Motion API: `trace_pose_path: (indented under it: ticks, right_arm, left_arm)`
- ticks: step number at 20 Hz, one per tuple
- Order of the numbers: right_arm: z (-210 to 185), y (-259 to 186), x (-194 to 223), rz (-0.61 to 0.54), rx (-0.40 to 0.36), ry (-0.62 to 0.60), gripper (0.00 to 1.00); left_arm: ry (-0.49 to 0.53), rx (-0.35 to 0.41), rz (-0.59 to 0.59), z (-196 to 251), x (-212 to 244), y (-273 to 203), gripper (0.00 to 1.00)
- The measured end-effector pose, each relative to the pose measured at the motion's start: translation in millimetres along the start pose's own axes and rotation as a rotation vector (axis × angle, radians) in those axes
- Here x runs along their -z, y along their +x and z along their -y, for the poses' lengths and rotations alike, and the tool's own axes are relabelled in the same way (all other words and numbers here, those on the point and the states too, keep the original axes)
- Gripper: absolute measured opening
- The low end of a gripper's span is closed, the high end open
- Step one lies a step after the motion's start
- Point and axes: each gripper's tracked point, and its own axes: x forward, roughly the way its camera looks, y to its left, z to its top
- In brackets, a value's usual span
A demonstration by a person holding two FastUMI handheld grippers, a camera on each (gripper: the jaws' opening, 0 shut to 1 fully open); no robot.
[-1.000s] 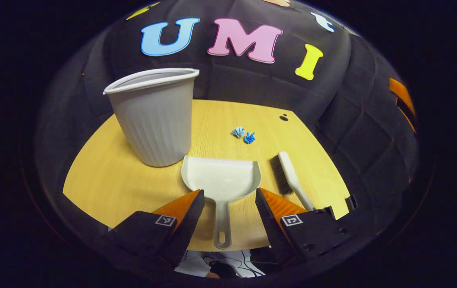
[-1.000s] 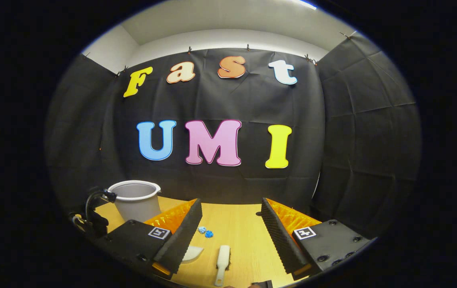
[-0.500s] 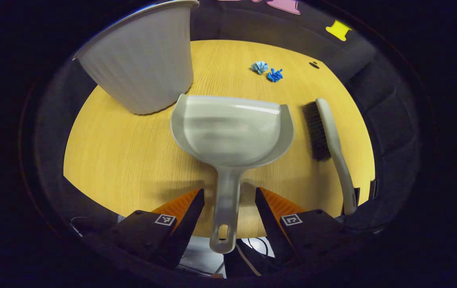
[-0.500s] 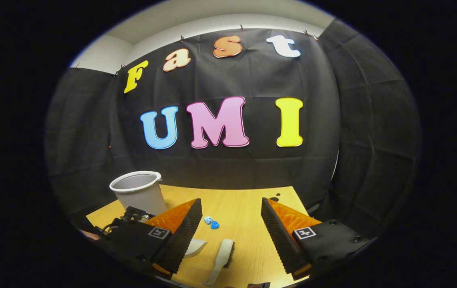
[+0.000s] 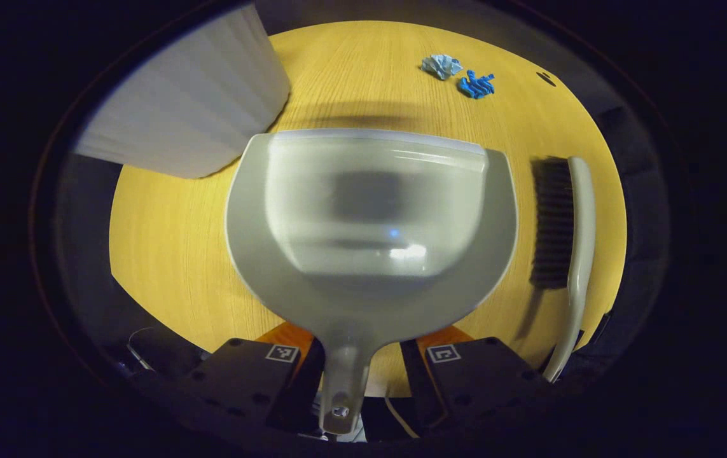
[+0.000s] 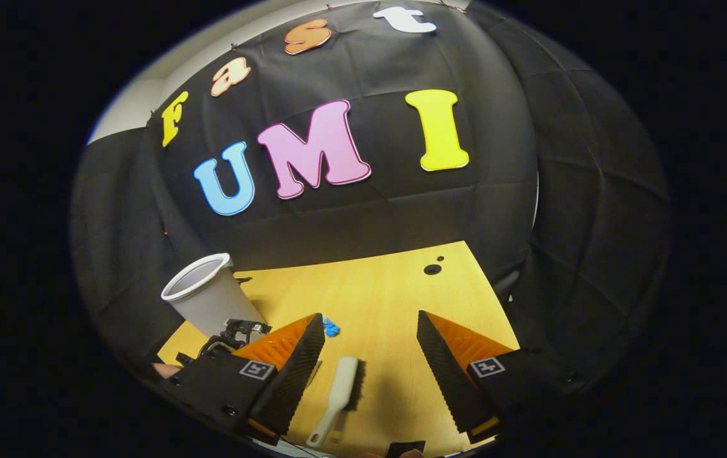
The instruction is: Pick up the small broom and dustpan from the desktop, sweep the trash into the dustpan with the broom, and then empty the trash into the garbage bin.
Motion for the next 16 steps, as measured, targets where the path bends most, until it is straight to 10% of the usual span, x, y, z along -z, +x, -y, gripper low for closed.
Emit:
trace_pose_path:
  ticks: [3,16]
  right_arm:
    - [-1.1,4.3,12.6,-0.048,0.029,-0.009,0.95]
    - [-78.2,-14.1,187.2,-0.609,0.199,-0.073,0.96]
  left_arm:
    - [0.054,-0.003,-0.029,-4.3,-3.3,-2.4,0.31]
    - [0.388,0.083,0.115,-46.7,12.7,9.0,0.28]
